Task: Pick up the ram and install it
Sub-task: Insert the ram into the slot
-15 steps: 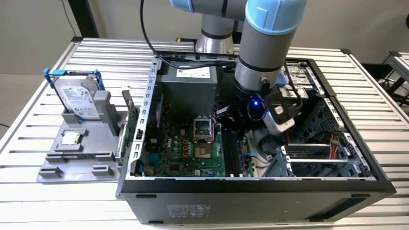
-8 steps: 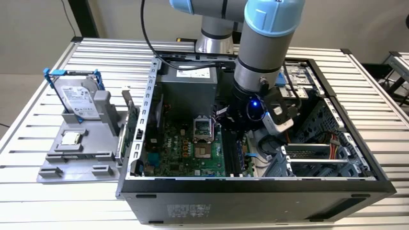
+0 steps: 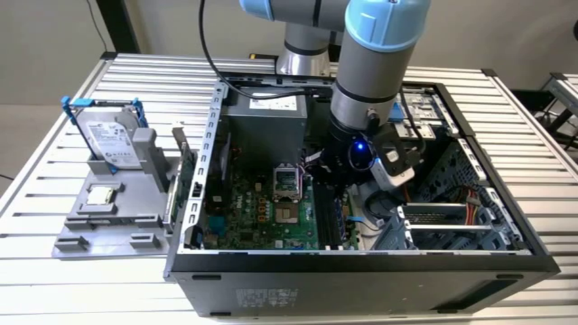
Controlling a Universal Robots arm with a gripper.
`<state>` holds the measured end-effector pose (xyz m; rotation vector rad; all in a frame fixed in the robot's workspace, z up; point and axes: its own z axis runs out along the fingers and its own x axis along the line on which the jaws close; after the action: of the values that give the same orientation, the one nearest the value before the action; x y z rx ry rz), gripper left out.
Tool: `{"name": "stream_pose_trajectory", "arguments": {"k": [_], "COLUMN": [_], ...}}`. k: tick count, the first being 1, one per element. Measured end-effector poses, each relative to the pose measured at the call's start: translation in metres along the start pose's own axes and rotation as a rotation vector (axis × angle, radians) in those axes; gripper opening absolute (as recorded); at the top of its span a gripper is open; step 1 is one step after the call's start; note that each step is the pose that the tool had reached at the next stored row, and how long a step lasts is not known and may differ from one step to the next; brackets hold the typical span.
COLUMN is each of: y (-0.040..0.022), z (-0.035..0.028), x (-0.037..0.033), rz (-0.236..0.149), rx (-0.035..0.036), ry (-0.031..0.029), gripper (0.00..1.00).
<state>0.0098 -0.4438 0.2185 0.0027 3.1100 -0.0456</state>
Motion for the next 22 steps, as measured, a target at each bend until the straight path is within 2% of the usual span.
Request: {"name": "stream_pose_trajectory", "arguments": {"k": [22], "y": [-0.0001], "z": [-0.0008], "x": [0.0007], "rz": [0.000], "rx": [0.0000], "ry": [0.0002], "gripper": [0.00]}}
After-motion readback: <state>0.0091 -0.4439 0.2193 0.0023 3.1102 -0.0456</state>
